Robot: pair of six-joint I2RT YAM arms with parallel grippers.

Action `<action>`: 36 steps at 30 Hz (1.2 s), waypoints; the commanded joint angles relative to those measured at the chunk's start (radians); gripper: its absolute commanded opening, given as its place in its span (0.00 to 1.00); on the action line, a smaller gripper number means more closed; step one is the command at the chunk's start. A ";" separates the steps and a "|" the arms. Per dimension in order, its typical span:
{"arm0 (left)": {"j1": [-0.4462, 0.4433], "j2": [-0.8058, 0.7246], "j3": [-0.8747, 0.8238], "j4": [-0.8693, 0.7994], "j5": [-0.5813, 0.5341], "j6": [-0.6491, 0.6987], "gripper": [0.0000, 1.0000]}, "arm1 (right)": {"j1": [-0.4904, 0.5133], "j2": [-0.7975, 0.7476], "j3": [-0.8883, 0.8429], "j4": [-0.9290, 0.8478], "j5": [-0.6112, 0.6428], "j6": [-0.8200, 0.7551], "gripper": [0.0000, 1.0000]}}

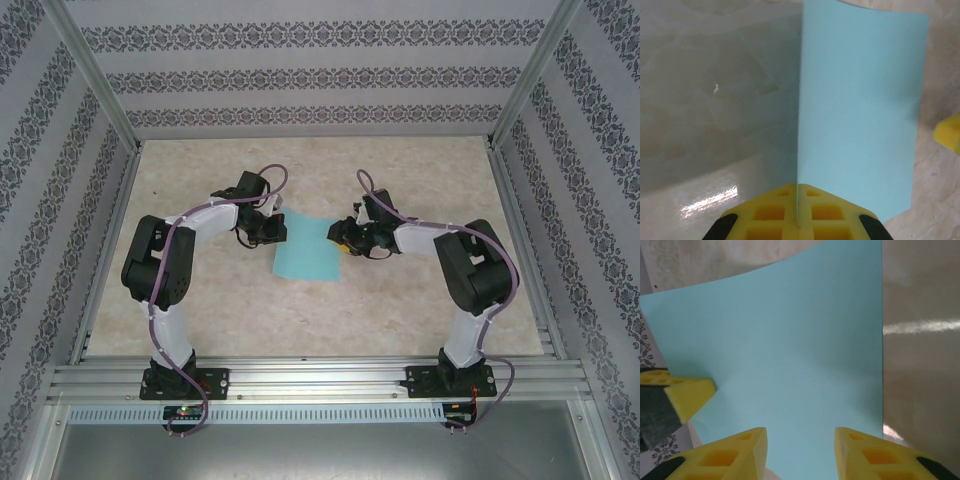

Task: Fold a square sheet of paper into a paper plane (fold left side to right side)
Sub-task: First fold in half a square sheet of paper at the center of the table.

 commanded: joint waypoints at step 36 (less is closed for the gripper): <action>0.032 -0.006 0.037 0.040 0.110 -0.081 0.31 | 0.007 0.180 0.200 -0.201 0.043 -0.125 0.39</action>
